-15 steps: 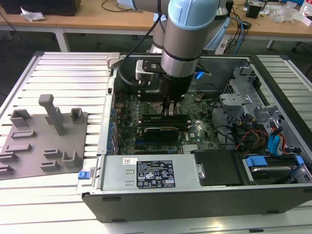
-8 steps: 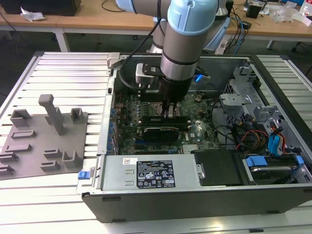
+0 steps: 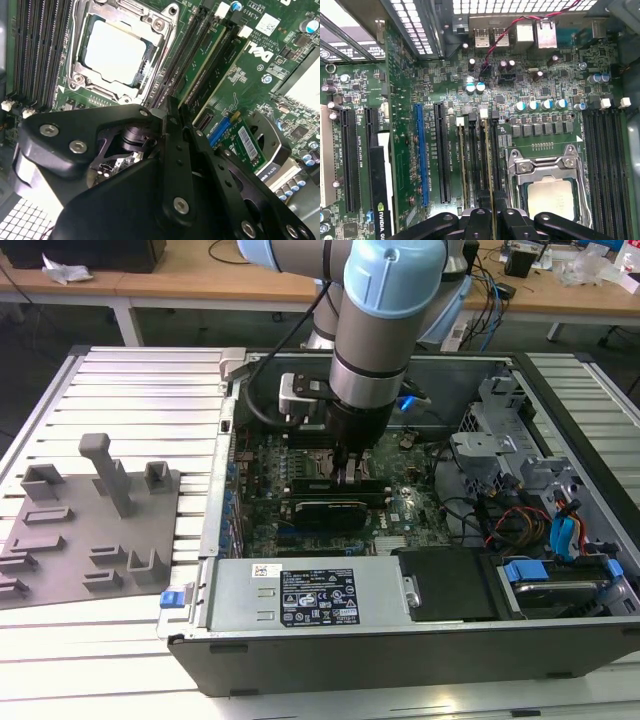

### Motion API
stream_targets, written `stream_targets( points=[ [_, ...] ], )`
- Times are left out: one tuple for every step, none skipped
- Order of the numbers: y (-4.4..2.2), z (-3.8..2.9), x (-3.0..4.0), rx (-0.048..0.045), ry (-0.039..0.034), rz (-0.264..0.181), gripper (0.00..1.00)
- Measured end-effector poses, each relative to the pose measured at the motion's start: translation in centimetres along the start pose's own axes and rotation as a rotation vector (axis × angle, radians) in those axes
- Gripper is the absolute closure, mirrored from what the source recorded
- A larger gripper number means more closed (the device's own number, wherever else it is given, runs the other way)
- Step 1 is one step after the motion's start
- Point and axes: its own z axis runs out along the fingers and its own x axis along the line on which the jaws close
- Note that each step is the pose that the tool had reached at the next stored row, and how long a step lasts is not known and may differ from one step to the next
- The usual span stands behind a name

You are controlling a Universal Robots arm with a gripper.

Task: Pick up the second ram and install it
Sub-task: 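Insert the second ram into the second slot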

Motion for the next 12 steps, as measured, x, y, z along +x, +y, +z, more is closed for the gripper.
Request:
stream_targets(
  points=[
    [-0.04,0.01,-0.01,0.0001,-0.0002,0.0,0.86],
    [-0.17,0.0,-0.01,-0.0001,-0.0003,0.0,0.86],
    [-0.19,0.0,-0.02,0.0,-0.0002,0.0,0.86],
    [-0.2,0.0,-0.02,0.0001,-0.0002,0.0,0.86],
    [-0.21,0.0,-0.02,0.0001,-0.0002,0.0,0.86],
    [-0.21,0.0,-0.02,0.0001,-0.0002,0.0,0.86],
    [-0.21,0.0,-0.02,0.0002,-0.0003,0.0,0.86],
    [-0.21,0.0,-0.02,0.0001,-0.0002,0.0,0.86],
    [-0.21,0.0,-0.02,0.0,-0.0001,-0.001,0.86],
    [-0.21,0.0,-0.02,-0.0003,0.0002,-0.007,0.86],
    [-0.21,0.0,-0.02,-0.0006,0.0003,-0.01,0.86],
    [-0.21,0.01,-0.02,-0.0006,0.0004,-0.011,0.86]
  ],
)
